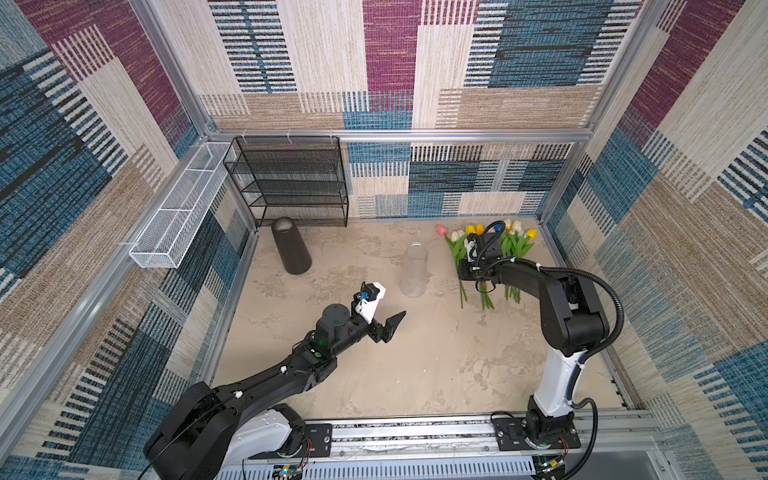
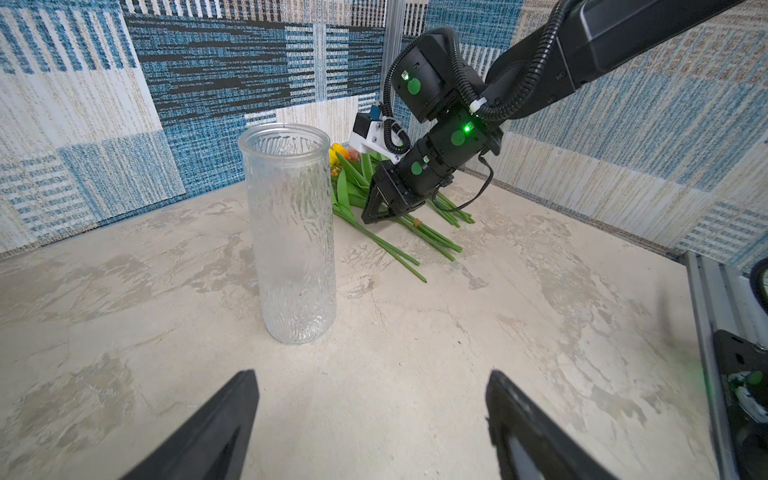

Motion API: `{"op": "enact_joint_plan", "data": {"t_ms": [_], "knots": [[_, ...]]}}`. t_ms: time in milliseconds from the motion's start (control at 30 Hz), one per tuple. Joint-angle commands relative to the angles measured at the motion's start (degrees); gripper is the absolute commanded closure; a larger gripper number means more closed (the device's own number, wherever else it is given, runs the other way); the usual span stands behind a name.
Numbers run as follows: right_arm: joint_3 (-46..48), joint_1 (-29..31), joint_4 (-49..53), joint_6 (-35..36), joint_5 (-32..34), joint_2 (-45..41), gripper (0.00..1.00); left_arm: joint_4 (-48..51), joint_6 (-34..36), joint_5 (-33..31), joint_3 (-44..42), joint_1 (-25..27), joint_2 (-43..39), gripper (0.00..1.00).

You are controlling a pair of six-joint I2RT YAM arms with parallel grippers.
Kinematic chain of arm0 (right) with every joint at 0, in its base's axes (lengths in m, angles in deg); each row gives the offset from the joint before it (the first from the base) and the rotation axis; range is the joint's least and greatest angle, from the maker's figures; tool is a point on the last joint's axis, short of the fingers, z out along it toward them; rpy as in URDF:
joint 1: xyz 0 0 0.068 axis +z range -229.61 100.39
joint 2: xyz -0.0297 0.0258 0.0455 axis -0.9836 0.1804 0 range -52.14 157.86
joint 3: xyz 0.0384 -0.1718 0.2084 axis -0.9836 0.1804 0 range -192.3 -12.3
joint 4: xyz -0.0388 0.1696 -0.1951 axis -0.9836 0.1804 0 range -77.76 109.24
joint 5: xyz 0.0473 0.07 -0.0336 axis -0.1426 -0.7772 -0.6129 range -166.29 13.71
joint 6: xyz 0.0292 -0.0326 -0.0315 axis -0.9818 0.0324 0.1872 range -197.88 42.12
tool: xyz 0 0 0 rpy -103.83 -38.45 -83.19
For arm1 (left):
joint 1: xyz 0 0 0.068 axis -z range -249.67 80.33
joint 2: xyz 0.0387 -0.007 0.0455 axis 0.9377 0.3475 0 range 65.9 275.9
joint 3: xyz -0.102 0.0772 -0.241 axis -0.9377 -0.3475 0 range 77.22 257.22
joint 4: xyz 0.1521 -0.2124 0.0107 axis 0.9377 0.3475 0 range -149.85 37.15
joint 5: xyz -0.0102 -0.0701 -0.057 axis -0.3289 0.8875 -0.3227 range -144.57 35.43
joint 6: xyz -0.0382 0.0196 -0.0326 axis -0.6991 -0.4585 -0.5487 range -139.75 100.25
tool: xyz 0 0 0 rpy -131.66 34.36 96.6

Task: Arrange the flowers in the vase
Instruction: 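Close the right gripper on the stem of the pink tulip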

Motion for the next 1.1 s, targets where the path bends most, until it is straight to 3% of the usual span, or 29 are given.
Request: {"op": "enact_joint_plan", "data": {"t_ms": [0,200,700,733,800,833,1067], "knots": [[-1.0,0.1,-1.3,-0.8,-0.5,1.4,0.79,-0.4,0.8,-0.6,0.4,0.0,0.0,0.11],[-2.3,0.0,-0.9,-0.6,-0.5,2.7,0.9,-0.2,0.7,-1.0,-0.1,-0.1,-0.5,0.11],[-0.2,0.1,-0.6,-0.6,0.4,-3.7,0.96,-1.5,0.5,-1.4,-0.3,0.0,0.1,0.11],[0.0,0.1,-0.8,-0.5,0.6,-3.5,0.95,-1.6,0.5,-1.5,-0.3,0.0,0.1,0.11],[-1.2,0.1,0.3,-0.5,0.7,-1.8,0.8,-1.9,0.5,-1.4,-0.3,-0.1,0.3,0.11],[-1.7,0.1,0.7,-0.5,0.6,-0.9,0.78,-1.9,0.5,-1.3,-0.3,-0.1,0.4,0.11],[-4.3,0.0,0.6,-0.6,0.9,4.0,0.75,-1.1,0.3,-1.0,-0.3,0.0,-0.3,0.11]]}}
